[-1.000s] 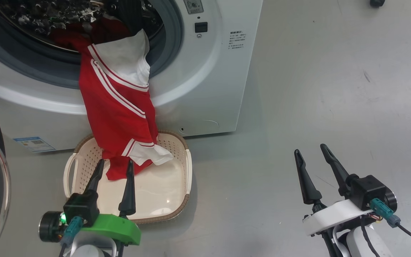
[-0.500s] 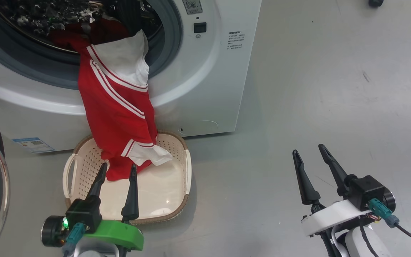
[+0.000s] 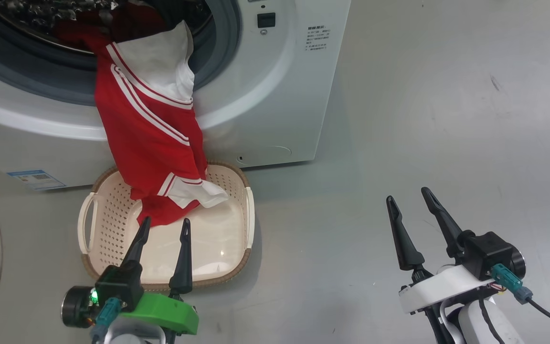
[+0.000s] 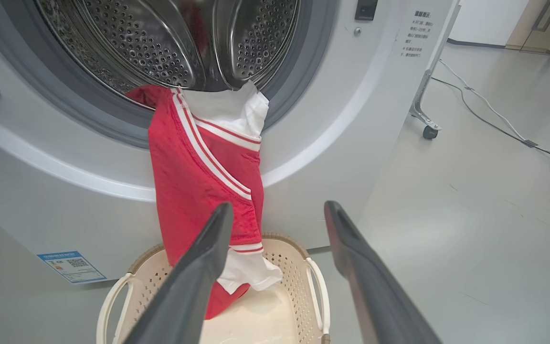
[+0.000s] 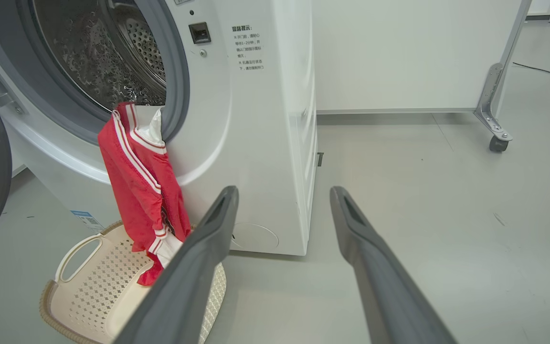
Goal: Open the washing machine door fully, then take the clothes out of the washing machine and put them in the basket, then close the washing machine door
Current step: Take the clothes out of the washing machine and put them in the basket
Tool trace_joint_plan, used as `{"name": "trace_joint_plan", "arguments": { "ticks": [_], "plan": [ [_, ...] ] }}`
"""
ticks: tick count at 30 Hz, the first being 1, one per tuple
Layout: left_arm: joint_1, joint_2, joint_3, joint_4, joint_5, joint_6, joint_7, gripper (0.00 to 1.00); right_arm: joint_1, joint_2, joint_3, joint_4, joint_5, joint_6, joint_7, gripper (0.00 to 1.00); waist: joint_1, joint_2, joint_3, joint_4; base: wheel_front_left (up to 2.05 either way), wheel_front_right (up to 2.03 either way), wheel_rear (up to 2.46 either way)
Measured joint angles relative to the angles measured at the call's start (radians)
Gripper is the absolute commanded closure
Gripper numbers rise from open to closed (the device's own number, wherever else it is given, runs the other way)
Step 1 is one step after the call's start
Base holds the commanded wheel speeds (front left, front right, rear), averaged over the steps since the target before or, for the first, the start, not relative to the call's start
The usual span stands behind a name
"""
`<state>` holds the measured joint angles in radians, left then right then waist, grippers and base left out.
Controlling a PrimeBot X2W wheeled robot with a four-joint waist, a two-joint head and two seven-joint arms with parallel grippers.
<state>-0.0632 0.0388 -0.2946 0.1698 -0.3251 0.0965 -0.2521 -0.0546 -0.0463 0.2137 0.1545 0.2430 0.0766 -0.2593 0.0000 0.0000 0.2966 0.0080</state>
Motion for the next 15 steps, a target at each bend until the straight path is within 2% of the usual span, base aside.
{"name": "trace_joint_plan", "arguments": {
  "ticks": [4,15],
  "plan": [
    [-0.027,0.0,-0.001,0.01,0.0,0.004,0.001,0.0,-0.007,0.0,0.009,-0.009,-0.001,0.0,0.0,0.0,0.0,0.0,0.025,-0.003,0.0,0.0,0.0],
    [-0.227,-0.001,0.004,0.072,-0.005,0.01,0.052,0.0,-0.094,-0.001,0.047,-0.044,-0.007,0.01,0.0,0.0,0.0,0.0,0.149,-0.033,0.0,0.0,0.0]
  ]
}}
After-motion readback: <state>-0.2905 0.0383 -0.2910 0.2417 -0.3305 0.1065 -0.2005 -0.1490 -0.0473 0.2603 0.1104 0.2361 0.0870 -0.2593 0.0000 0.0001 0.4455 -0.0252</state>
